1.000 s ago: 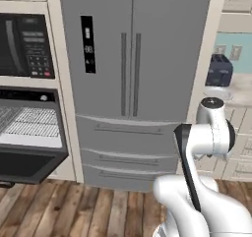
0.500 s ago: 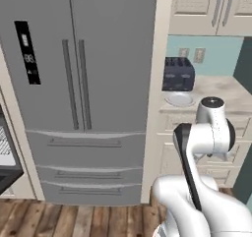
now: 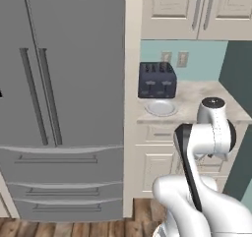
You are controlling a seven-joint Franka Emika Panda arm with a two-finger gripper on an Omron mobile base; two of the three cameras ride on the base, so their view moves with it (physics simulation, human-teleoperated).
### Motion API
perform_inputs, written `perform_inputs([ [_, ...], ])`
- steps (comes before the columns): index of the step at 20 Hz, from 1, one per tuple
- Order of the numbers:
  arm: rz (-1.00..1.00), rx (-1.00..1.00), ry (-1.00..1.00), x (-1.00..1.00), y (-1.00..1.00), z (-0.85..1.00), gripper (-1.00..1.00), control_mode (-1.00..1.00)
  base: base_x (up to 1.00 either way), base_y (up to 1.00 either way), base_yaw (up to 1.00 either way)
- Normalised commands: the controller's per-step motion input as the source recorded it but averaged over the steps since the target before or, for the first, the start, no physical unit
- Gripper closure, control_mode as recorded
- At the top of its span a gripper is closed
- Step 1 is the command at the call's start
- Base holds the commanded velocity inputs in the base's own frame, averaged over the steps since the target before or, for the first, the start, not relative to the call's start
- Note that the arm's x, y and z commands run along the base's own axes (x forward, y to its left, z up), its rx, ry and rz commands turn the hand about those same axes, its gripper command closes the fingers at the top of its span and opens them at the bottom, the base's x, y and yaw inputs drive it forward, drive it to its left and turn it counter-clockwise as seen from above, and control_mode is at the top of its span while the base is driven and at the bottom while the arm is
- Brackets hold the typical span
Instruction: Pick up the tongs from the counter and place them near the plate next to the oven.
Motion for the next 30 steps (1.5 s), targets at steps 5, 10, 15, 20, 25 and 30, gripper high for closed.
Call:
perform_inputs([
  [5,0.00,0.00,0.00,0.00,0.00,0.00,1.00,1.00,0.50,-0.61,-0.04],
  [10,0.00,0.00,0.00,0.00,0.00,0.00,1.00,1.00,0.49,-0.56,-0.03],
  [15,0.00,0.00,0.00,0.00,0.00,0.00,1.00,1.00,0.55,-0.42,0.00],
  [20,0.00,0.00,0.00,0.00,0.00,0.00,1.00,1.00,0.55,-0.42,0.00],
  [25,0.00,0.00,0.00,0.00,0.00,0.00,1.00,1.00,0.44,-0.34,0.00],
  [30,0.00,0.00,0.00,0.00,0.00,0.00,1.00,1.00,0.36,-0.34,0.00],
])
